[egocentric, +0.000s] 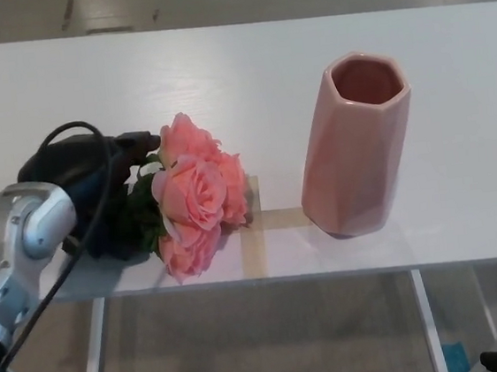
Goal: Use the left hand to pick up the rose and then lift and insert it into the pink vase.
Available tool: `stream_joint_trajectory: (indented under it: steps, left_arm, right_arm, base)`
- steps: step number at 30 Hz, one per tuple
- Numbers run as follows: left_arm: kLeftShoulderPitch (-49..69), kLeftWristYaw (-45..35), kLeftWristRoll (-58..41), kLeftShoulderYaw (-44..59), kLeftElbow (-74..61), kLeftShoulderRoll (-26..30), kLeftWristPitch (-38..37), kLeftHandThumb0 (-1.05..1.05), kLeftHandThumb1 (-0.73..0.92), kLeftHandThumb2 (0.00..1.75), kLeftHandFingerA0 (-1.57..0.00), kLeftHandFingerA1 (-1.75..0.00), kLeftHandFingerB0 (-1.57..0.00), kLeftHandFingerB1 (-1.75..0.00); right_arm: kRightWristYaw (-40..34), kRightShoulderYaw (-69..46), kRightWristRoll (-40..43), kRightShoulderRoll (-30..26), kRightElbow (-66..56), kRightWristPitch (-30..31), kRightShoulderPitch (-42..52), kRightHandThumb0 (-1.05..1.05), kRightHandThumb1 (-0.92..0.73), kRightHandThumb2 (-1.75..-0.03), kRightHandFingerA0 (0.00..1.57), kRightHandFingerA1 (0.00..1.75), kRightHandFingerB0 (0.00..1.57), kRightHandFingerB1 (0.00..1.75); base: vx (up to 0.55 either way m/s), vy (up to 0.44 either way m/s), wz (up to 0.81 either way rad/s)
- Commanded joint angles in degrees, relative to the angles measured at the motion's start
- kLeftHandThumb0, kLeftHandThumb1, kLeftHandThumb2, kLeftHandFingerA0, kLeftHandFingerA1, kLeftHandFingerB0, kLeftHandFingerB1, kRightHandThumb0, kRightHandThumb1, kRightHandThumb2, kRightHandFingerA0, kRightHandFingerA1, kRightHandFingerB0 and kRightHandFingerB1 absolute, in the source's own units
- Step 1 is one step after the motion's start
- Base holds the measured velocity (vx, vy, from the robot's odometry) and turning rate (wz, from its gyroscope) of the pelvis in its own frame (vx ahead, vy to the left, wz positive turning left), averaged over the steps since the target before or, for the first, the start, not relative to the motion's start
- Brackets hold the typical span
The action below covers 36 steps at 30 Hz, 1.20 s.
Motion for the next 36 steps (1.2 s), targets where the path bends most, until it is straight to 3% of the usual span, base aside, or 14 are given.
stream_joint_trajectory:
  steps: [1,17,18,19,20,22,23,24,25,26,28,30,32,36]
  left_arm:
    - [-1.1,0.0,2.5,-0.7,1.8,-1.5,1.3,-0.54,0.35,0.74,0.00,-0.15,0.00,-0.22]
    - [-2.0,0.0,3.6,-1.6,7.0,-4.0,1.8,-0.57,0.37,0.74,-0.04,-0.21,-0.03,-0.21]
    - [-2.0,0.0,3.7,-1.7,7.0,-4.0,1.8,-0.55,0.46,0.54,-0.07,-0.25,-0.01,-0.24]
    - [-1.9,-0.1,3.9,-1.8,7.0,-4.1,1.9,-0.55,0.46,0.54,-0.07,-0.25,-0.01,-0.24]
    - [-2.2,-0.5,4.9,-2.7,7.2,-4.0,2.0,-0.31,0.31,0.87,0.00,-0.46,0.00,-0.49]
    - [-2.6,-1.1,5.8,-3.7,7.6,-3.8,2.1,-0.31,0.31,0.87,0.00,-0.46,0.00,-0.49]
    - [-3.4,-2.8,5.4,-4.1,8.0,-3.8,2.2,-0.52,0.47,0.71,-0.58,-0.50,-0.16,-0.37]
    - [-4.1,-4.2,4.9,-4.3,8.6,-3.9,2.3,-0.31,0.41,0.88,-0.51,-0.63,-0.02,-0.43]
    - [-4.5,-5.2,4.4,-4.5,9.2,-4.2,2.3,-0.31,0.41,0.88,-0.51,-0.63,-0.02,-0.43]
    - [-5.8,-9.5,4.7,-5.6,9.2,-5.0,5.2,-0.31,0.71,0.63,-0.96,-0.73,-0.40,-0.34]
    - [-7.3,-11.8,5.6,-6.9,10.2,-5.9,7.1,-0.25,0.75,0.64,-1.21,-0.76,-0.63,-0.43]
    - [-7.9,-11.0,6.5,-8.1,11.4,-6.6,7.5,-0.24,0.76,0.64,-1.27,-0.74,-0.68,-0.47]
    - [-7.3,-8.9,6.2,-7.8,10.9,-6.9,7.6,-0.23,0.78,0.63,-1.21,-0.94,-0.61,-0.45]
    - [-6.0,-5.1,4.9,-5.7,8.7,-6.8,5.9,-0.23,0.80,0.65,-0.92,-0.67,-0.48,-0.41]
  right_arm:
    - [0.3,-0.4,0.9,0.3,-0.3,0.0,0.2,-0.20,-0.61,-0.57,0.64,0.52,0.57,0.48]
    - [0.2,-0.4,0.7,0.3,-0.6,-0.3,0.2,-0.19,-0.61,-0.57,0.63,0.51,0.58,0.48]
    - [0.1,-0.3,0.7,0.3,-0.6,-0.2,0.2,-0.19,-0.61,-0.57,0.64,0.51,0.58,0.48]
    - [0.1,-0.4,0.7,0.3,-0.5,-0.2,0.1,-0.19,-0.61,-0.57,0.64,0.51,0.58,0.48]
    - [0.0,-0.3,0.6,0.3,-0.6,-0.2,0.1,-0.20,-0.61,-0.57,0.64,0.51,0.58,0.48]
    - [0.1,-0.3,0.7,0.3,-0.7,-0.2,0.1,-0.20,-0.61,-0.57,0.64,0.51,0.58,0.48]
    - [0.2,-0.3,0.7,0.3,-0.7,-0.2,0.0,-0.20,-0.60,-0.57,0.64,0.52,0.58,0.49]
    - [0.2,-0.4,0.8,0.3,-0.7,-0.2,0.0,-0.20,-0.61,-0.57,0.64,0.51,0.58,0.49]
    - [0.3,-0.4,0.8,0.3,-0.8,-0.3,0.1,-0.20,-0.61,-0.57,0.64,0.51,0.58,0.49]
    - [0.1,-0.3,0.7,0.3,-0.9,-0.3,0.0,-0.20,-0.60,-0.57,0.65,0.52,0.58,0.49]
    - [-0.1,-0.1,0.5,0.3,-1.0,-0.1,-0.4,-0.20,-0.60,-0.57,0.65,0.52,0.58,0.49]
    - [-0.1,0.0,0.4,0.3,-1.0,0.1,-0.7,-0.20,-0.60,-0.57,0.65,0.52,0.58,0.49]
    - [0.2,0.0,0.4,0.2,-1.1,0.0,-0.7,-0.20,-0.60,-0.57,0.65,0.52,0.58,0.49]
    - [0.8,-0.2,0.9,0.2,-1.3,0.2,-1.0,-0.20,-0.60,-0.57,0.65,0.52,0.58,0.49]
  base:
    - [0.00,0.000,0.00]
    - [0.00,0.000,0.00]
    - [0.00,0.000,0.00]
    - [0.00,0.000,0.00]
    - [0.00,0.000,0.00]
    - [0.00,0.000,0.00]
    - [0.00,0.000,0.00]
    - [0.00,0.000,0.00]
    - [0.00,0.000,0.00]
    - [0.00,0.000,0.00]
    - [0.00,0.000,0.00]
    - [0.00,0.000,0.00]
    - [0.00,0.000,0.00]
    - [0.00,0.000,0.00]
